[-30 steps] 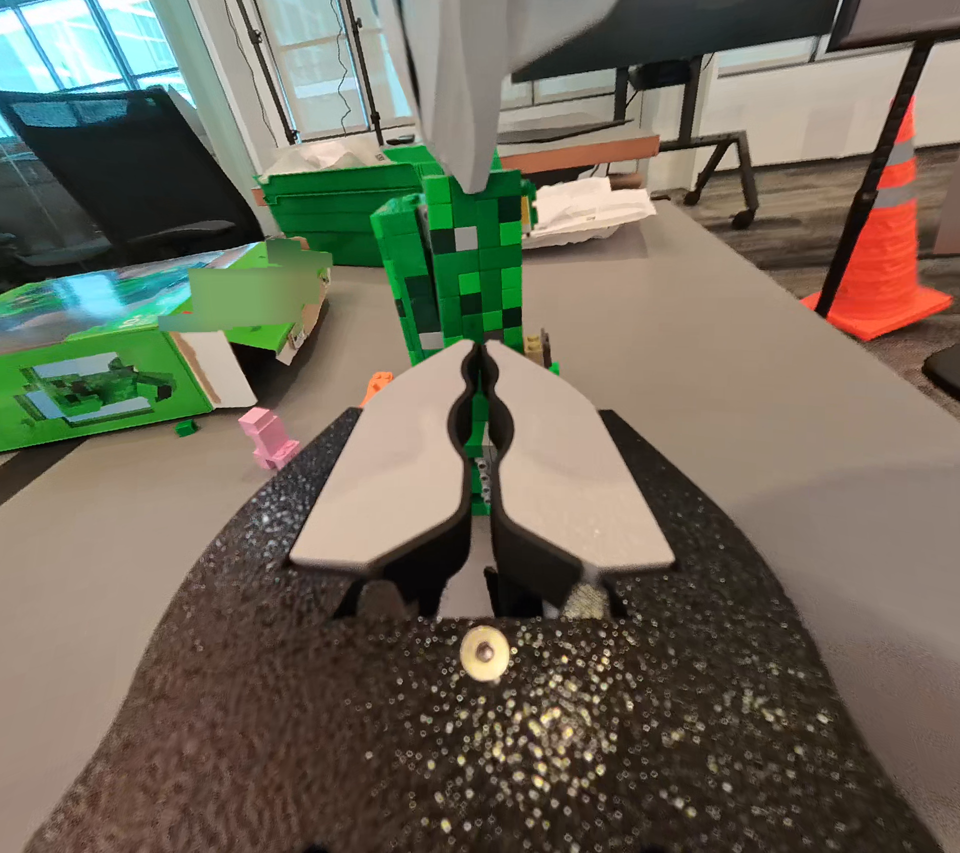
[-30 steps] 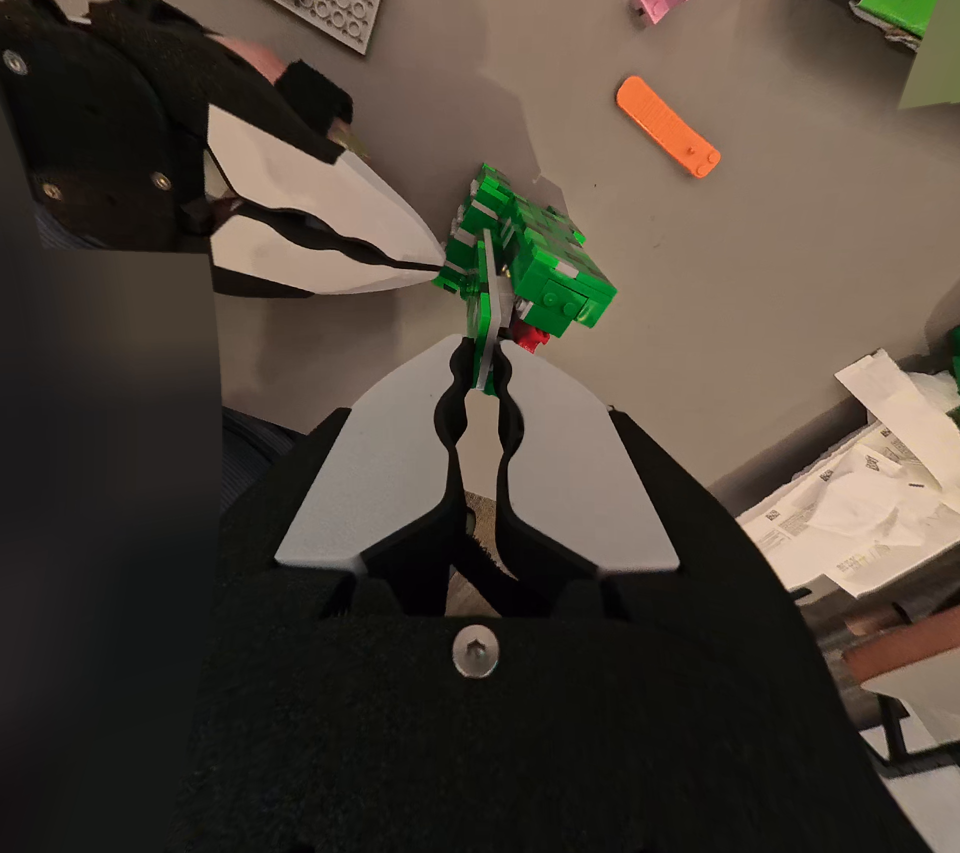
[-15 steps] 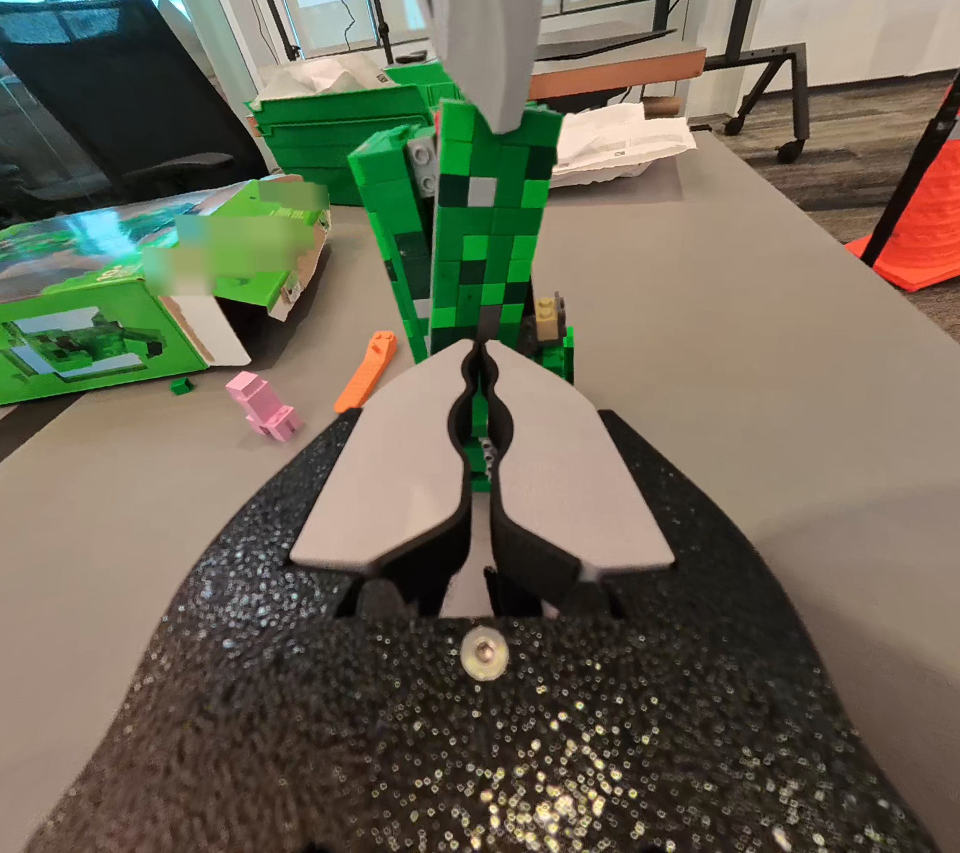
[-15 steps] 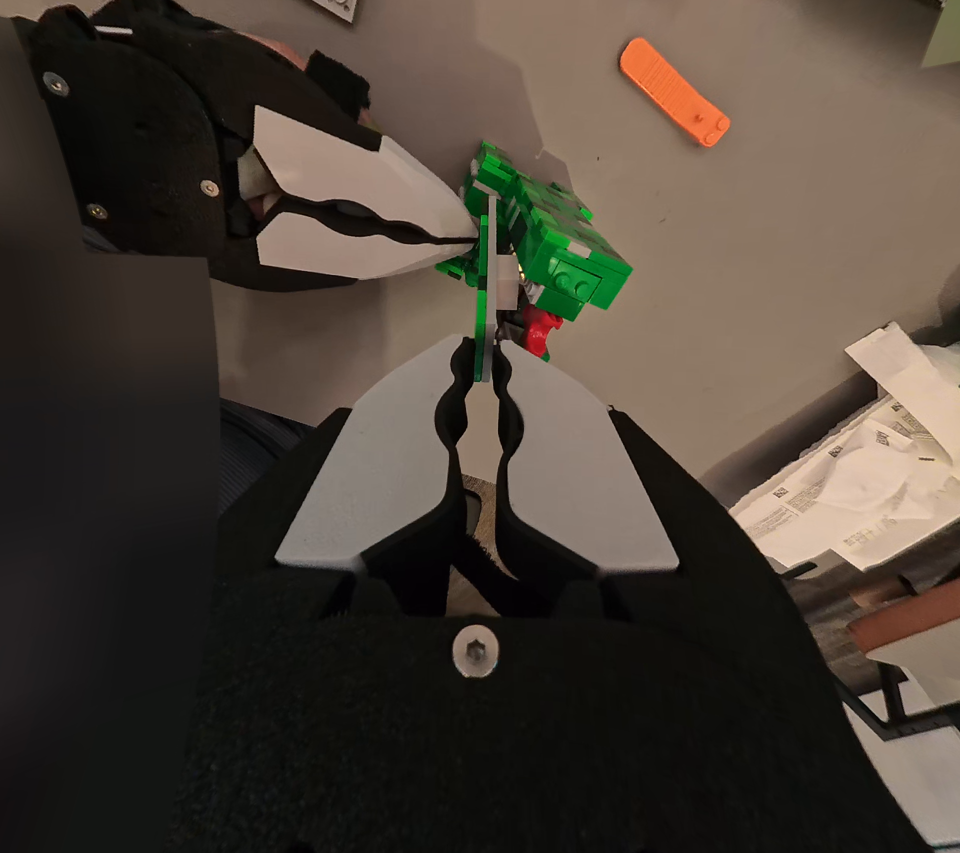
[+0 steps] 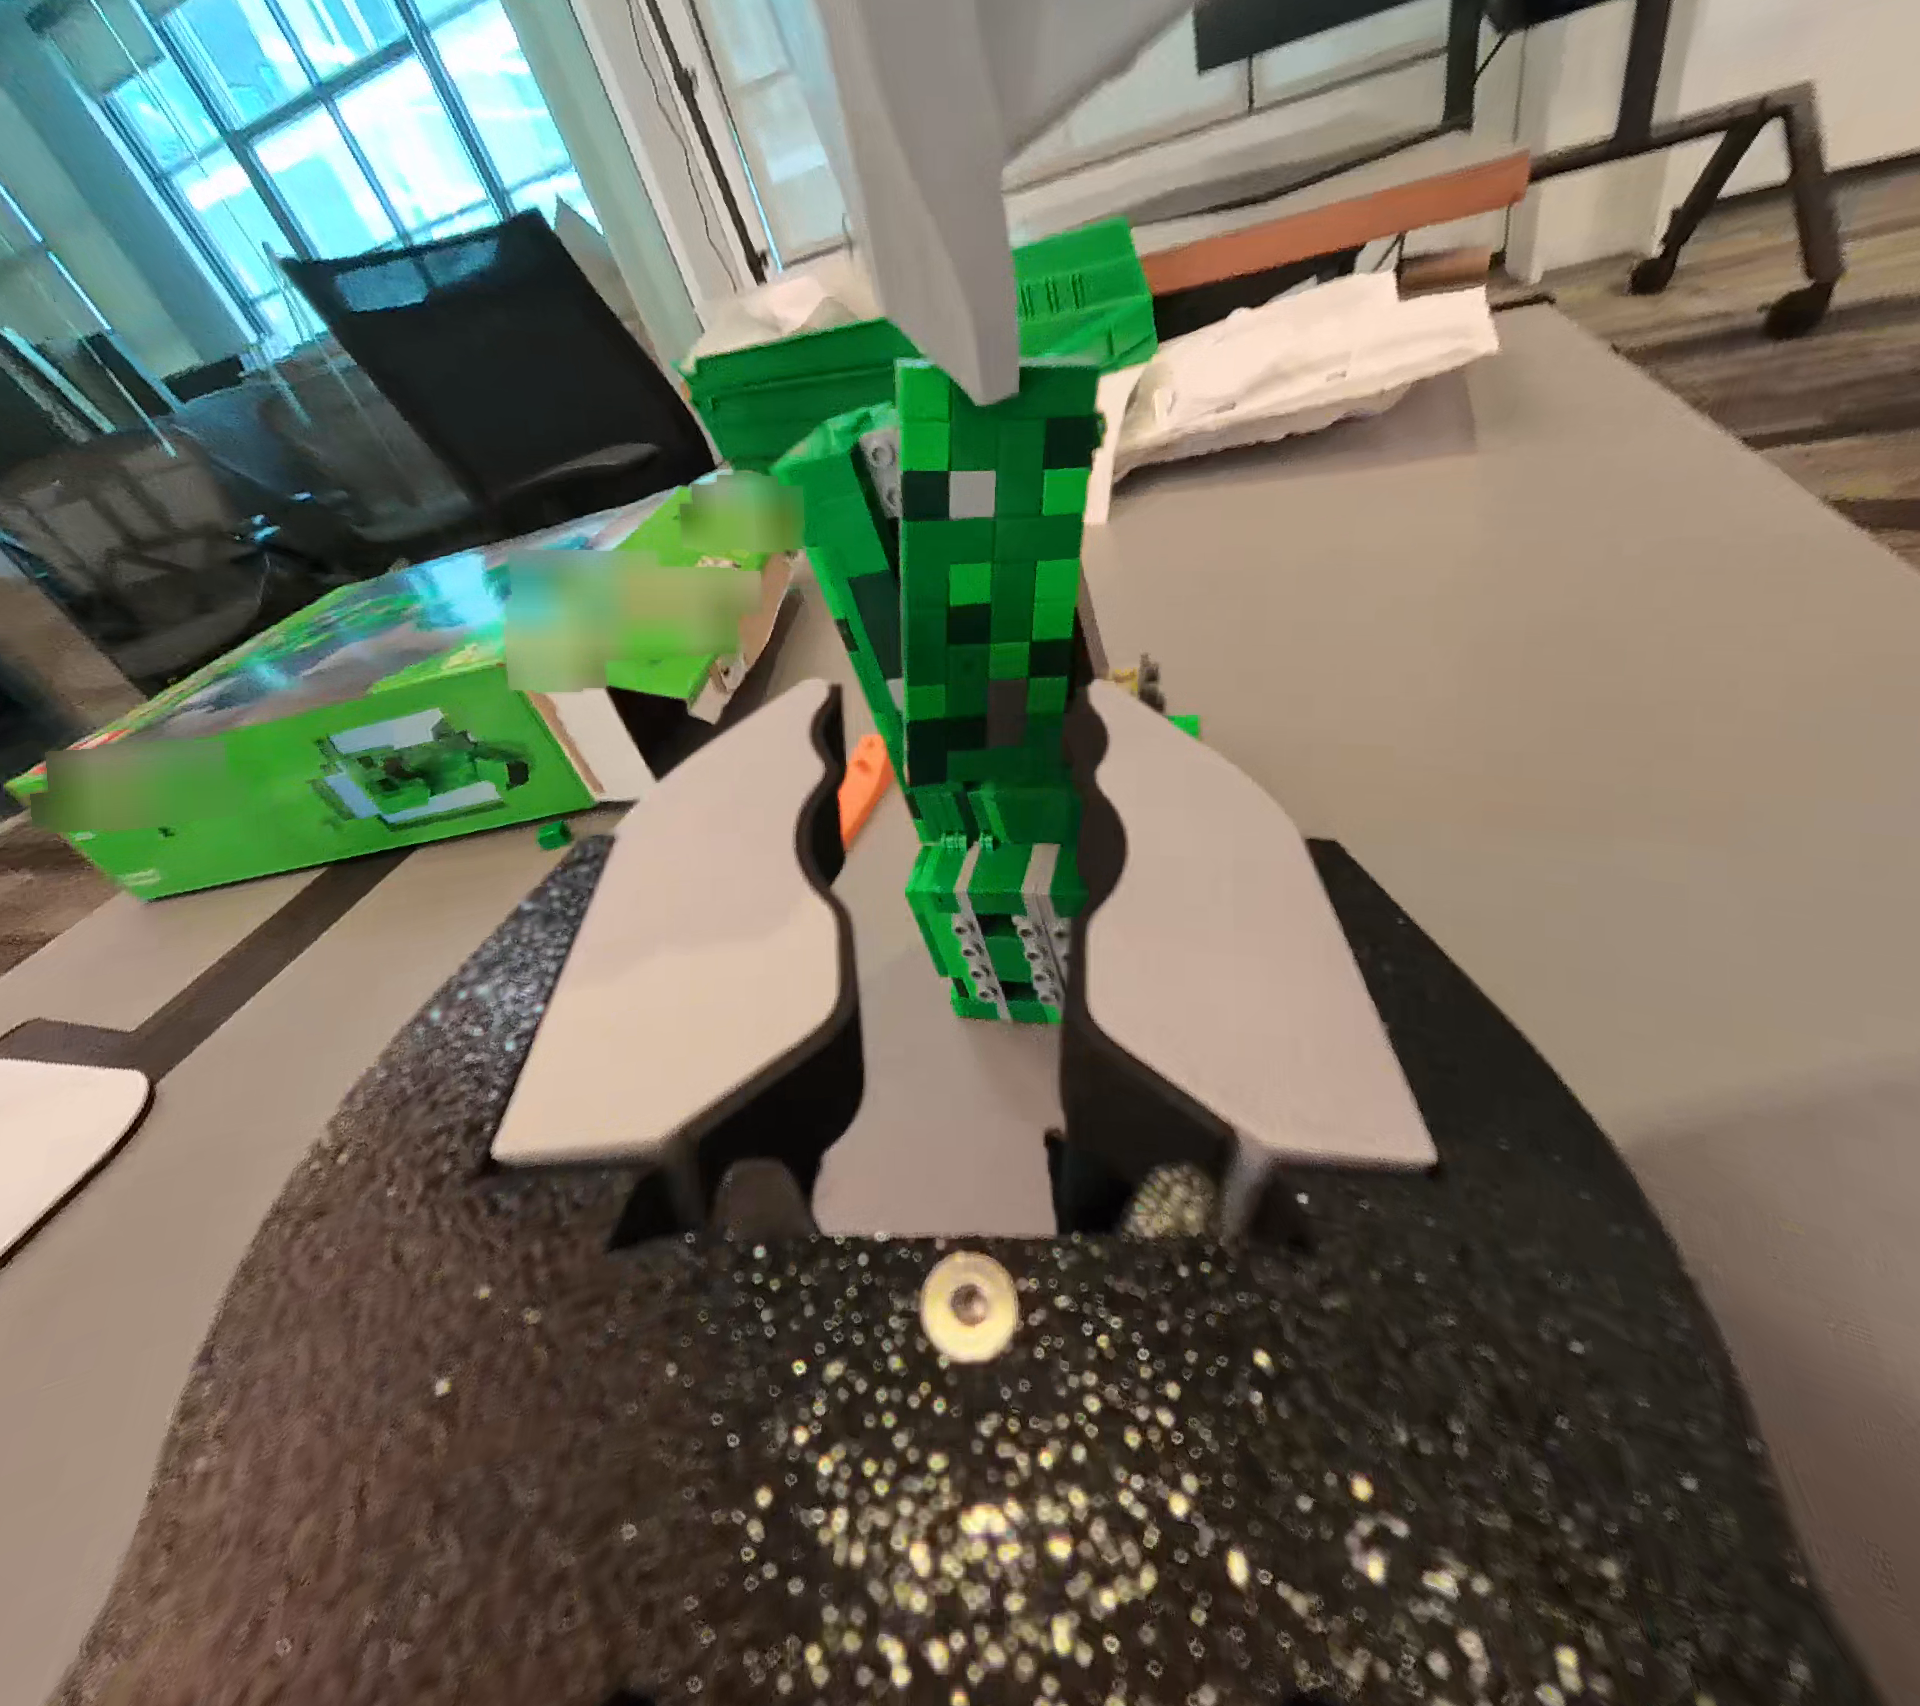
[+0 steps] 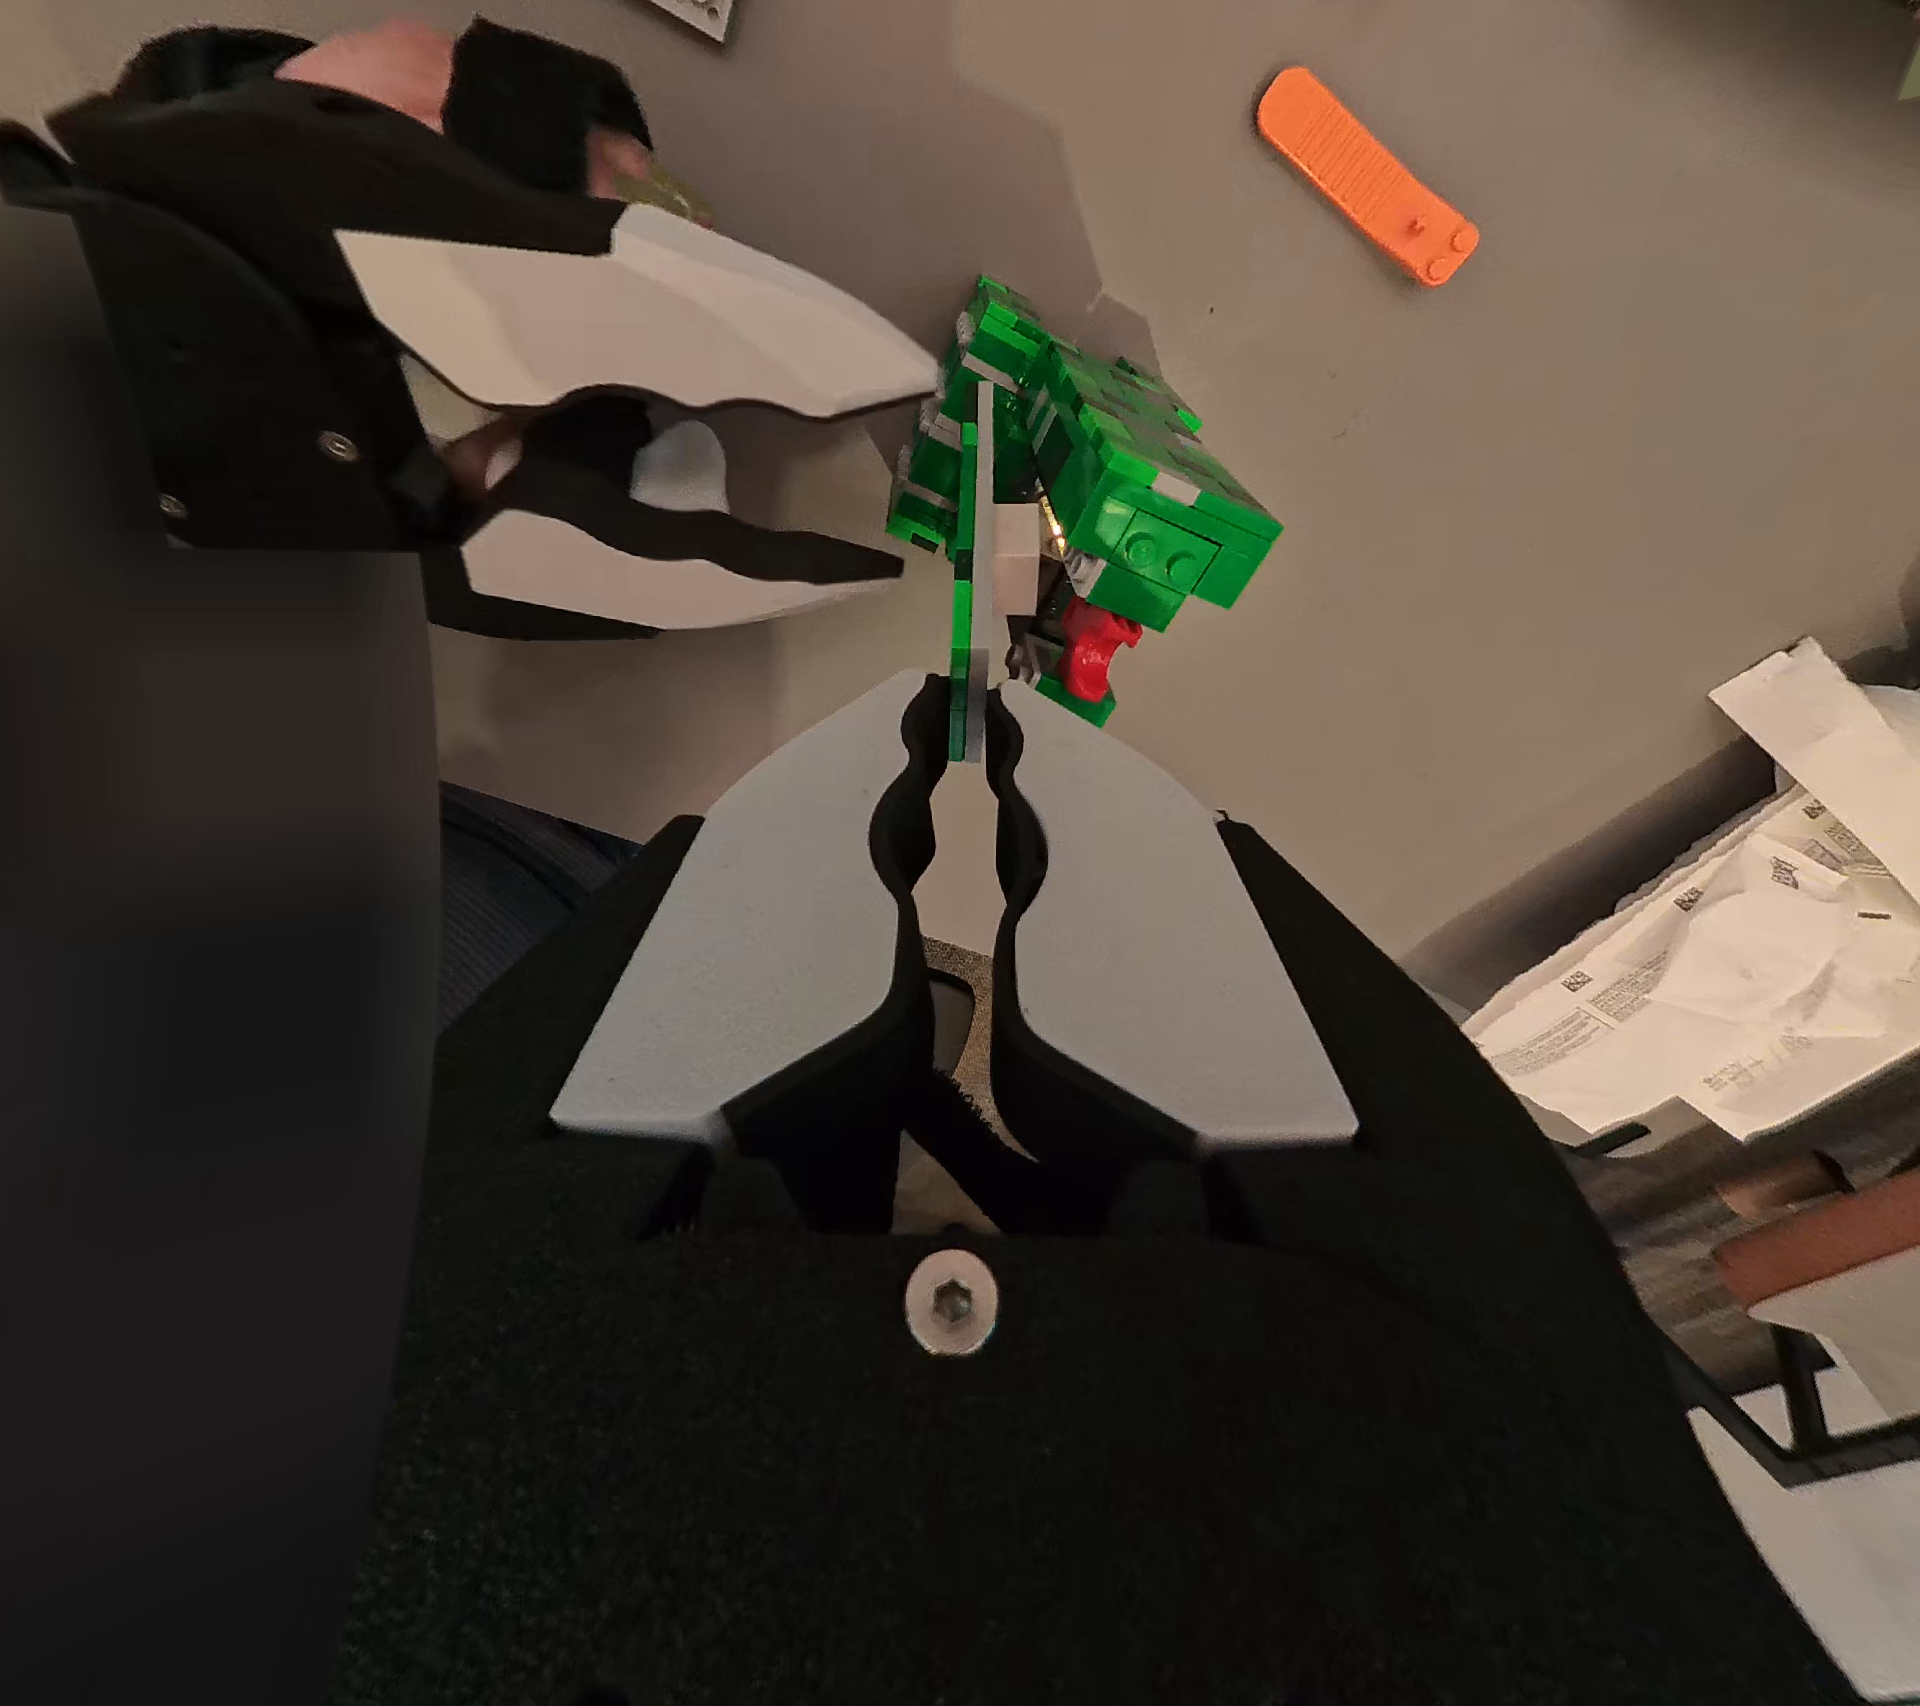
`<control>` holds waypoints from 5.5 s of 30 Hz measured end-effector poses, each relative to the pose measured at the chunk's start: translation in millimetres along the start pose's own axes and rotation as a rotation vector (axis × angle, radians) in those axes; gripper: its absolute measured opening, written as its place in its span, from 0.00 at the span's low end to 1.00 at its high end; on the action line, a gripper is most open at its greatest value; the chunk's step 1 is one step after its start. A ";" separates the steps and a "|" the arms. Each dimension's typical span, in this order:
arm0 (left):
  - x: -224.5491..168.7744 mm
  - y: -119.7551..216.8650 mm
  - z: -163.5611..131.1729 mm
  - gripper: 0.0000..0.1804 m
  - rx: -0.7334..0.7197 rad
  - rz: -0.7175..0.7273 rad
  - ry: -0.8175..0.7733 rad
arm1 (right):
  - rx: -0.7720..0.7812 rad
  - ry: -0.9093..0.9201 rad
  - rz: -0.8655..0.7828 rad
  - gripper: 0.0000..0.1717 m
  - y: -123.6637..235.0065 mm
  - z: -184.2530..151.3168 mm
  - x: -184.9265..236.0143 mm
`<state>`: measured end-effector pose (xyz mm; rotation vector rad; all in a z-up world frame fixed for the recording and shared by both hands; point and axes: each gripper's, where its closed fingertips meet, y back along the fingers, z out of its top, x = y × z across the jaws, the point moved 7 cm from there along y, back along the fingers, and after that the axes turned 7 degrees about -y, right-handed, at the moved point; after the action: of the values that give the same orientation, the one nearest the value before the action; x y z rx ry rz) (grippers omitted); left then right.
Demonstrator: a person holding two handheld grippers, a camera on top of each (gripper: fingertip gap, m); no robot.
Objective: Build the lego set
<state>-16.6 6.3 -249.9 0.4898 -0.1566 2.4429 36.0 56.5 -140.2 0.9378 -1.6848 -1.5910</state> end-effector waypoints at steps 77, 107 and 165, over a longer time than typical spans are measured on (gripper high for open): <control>3.6 -28.7 -18.9 0.19 0.185 -0.245 0.109 | -1.296 0.868 0.736 0.00 -132.8 -27.2 -93.3; -1.6 -34.7 -19.2 0.19 0.059 -0.544 0.081 | -1.168 1.165 0.980 0.45 -46.0 -16.9 -104.6; -12.5 -46.0 -8.7 0.19 0.000 -0.758 0.173 | -0.653 1.568 1.564 0.17 -63.6 1.3 -73.6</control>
<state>17.9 37.6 -263.0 0.2647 0.0924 1.7268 80.0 117.7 -201.8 0.0829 -0.2546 0.0137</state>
